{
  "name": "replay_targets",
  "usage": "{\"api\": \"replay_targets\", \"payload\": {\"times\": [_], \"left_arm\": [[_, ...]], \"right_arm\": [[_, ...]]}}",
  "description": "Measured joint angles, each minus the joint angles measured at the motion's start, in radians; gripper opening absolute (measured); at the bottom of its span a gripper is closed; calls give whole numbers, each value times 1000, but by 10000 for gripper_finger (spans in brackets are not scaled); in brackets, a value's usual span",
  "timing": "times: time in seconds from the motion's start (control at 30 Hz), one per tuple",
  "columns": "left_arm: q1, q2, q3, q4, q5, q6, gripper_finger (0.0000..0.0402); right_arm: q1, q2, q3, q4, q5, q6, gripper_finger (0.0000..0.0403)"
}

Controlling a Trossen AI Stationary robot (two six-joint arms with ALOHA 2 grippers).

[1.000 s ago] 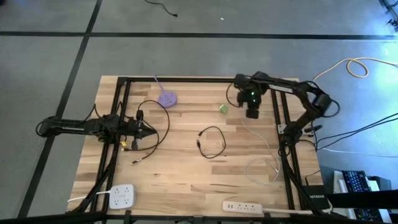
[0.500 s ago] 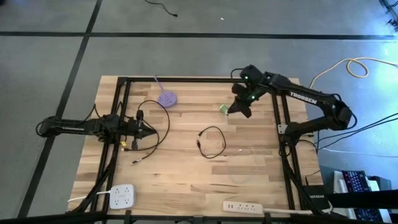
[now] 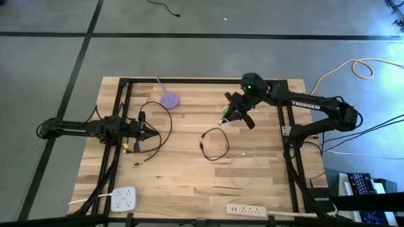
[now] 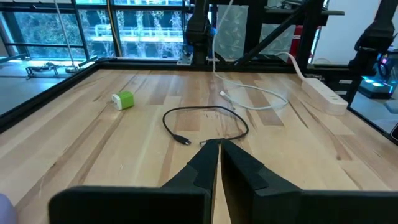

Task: Insert USB
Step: Insert the white usb cable into the green charger adapter

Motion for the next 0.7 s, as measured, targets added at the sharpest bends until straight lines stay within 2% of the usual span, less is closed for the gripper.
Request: {"api": "replay_targets", "payload": {"times": [0.17,0.27,0.33,0.5,0.7], "left_arm": [[0,0,0,-1,1,0,5],[0,0,0,-1,2,0,5],[0,0,0,-1,2,0,5],[0,0,0,-1,2,0,5],[0,0,0,-1,2,0,5]], "right_arm": [[-27,1,-212,416,-17,140,0],[-36,1,-300,711,-59,270,0],[-35,0,-350,830,-74,285,0],[-74,0,-429,940,-37,283,0],[-85,1,-444,886,-30,212,0]]}}
